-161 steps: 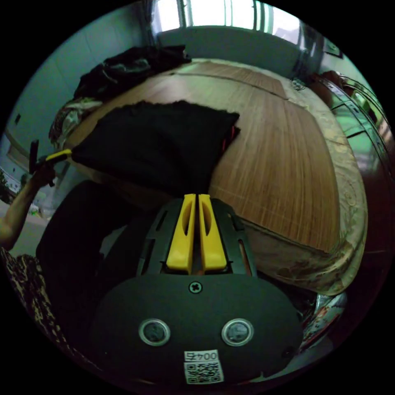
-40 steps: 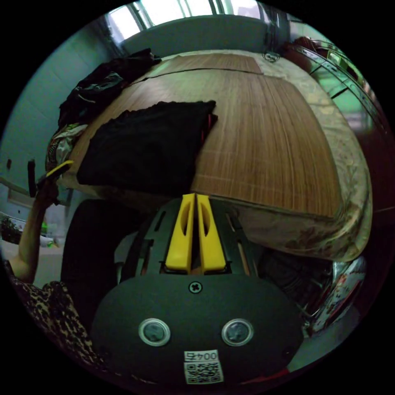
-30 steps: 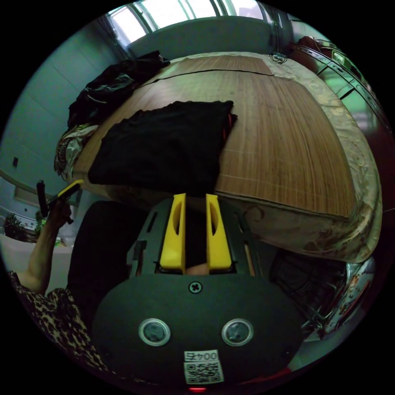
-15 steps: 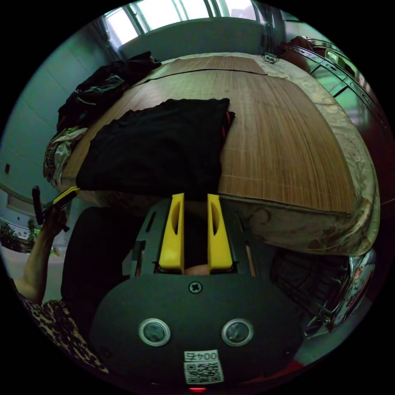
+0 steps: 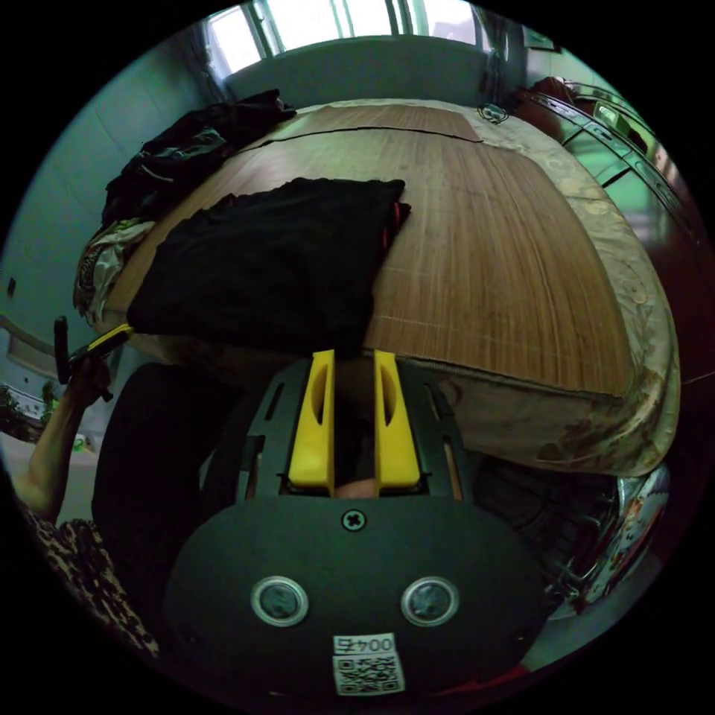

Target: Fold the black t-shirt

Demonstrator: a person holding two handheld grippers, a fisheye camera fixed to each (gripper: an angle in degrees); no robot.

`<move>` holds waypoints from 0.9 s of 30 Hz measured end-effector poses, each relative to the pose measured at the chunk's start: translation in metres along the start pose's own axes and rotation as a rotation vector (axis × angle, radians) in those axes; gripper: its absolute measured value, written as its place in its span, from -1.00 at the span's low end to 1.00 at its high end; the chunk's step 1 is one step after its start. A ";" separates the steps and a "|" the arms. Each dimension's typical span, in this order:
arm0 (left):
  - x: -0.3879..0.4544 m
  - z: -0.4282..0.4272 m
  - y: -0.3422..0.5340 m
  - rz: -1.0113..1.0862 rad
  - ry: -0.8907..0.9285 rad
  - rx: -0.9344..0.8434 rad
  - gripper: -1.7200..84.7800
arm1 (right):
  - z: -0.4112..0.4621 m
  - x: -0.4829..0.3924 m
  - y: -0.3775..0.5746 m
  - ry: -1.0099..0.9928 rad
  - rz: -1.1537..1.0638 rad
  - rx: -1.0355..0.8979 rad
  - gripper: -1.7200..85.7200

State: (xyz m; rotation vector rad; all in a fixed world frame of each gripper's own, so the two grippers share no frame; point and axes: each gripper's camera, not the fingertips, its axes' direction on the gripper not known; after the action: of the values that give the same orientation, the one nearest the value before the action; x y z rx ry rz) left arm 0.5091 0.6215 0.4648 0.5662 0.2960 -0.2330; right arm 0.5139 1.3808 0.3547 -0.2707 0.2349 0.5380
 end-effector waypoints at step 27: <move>0.165 -0.018 -0.090 0.203 -0.040 -0.048 -0.93 | -0.020 0.064 -0.134 -0.026 0.015 -0.024 -0.83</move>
State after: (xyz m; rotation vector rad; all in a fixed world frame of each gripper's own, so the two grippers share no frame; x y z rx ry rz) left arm 0.6326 0.5353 0.3508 0.5389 0.2027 -0.0411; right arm 0.6358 1.2941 0.3433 -0.2854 0.2059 0.5595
